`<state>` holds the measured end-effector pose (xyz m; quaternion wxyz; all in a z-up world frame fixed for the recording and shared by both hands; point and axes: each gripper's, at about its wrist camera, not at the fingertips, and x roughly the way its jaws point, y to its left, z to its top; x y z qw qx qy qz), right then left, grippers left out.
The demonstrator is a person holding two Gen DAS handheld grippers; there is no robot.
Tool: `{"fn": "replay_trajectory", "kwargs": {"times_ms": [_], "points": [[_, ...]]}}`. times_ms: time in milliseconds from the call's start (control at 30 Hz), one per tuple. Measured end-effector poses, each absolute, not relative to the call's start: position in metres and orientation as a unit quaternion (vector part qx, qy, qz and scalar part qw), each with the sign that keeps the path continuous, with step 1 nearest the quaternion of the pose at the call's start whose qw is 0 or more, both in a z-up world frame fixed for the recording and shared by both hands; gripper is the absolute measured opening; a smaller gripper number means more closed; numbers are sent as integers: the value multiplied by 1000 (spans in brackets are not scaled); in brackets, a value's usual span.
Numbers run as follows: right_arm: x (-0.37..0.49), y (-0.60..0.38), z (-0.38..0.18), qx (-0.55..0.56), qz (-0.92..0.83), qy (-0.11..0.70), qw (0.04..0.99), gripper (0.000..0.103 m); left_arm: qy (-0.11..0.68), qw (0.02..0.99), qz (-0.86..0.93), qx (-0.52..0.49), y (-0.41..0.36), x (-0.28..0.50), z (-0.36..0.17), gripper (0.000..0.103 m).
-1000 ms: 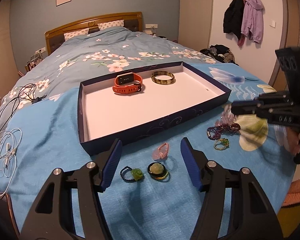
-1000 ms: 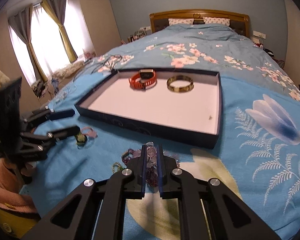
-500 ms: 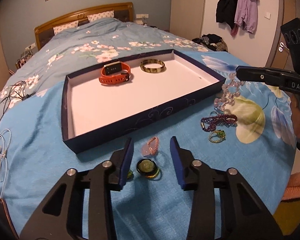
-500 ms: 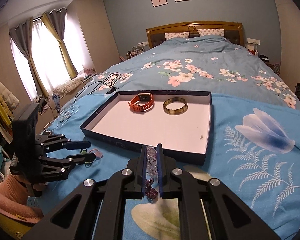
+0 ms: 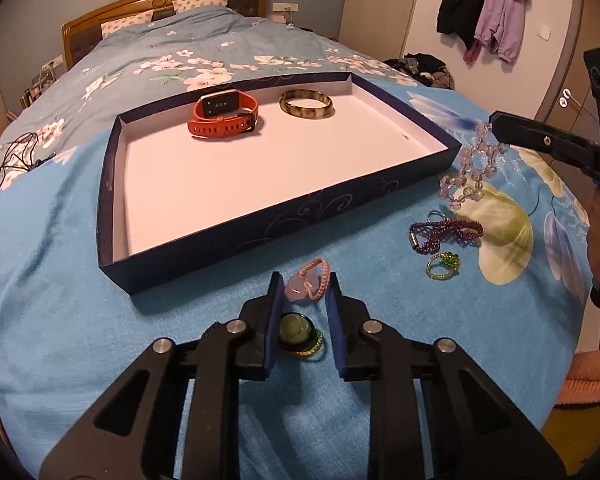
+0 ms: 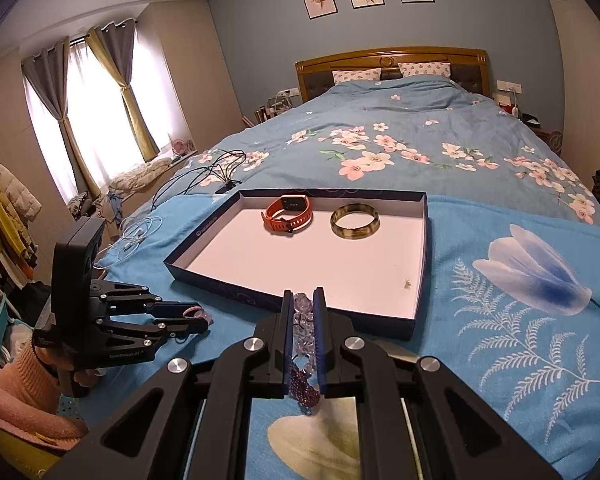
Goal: Organize jewelry
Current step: 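Grasp the pink ring with the left gripper while the right lifts the crystal bracelet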
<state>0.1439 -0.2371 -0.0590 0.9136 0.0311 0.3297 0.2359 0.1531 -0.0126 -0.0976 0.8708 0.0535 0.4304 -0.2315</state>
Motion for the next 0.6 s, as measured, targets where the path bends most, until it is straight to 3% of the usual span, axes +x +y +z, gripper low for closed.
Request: {"fn": "replay_trajectory", "kwargs": {"times_ms": [600], "points": [[145, -234, -47, 33, 242, 314, 918, 8, 394, 887, -237, 47, -13, 140, -74, 18]]}}
